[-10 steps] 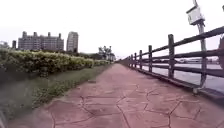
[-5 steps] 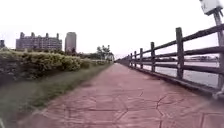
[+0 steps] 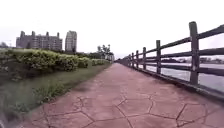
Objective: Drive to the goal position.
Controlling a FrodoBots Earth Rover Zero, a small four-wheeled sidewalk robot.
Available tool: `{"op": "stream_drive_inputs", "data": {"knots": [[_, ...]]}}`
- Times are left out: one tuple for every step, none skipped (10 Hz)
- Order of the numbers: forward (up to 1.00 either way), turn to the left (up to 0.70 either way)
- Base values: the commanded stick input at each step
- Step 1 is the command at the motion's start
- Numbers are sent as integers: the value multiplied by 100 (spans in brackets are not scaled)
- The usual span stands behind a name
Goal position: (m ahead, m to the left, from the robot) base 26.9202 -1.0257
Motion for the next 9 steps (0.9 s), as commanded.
{"op": "stream_drive_inputs", "data": {"knots": [[100,0],[100,0],[100,0],[100,0],[100,0],[100,0],[100,0],[100,0],[100,0]]}}
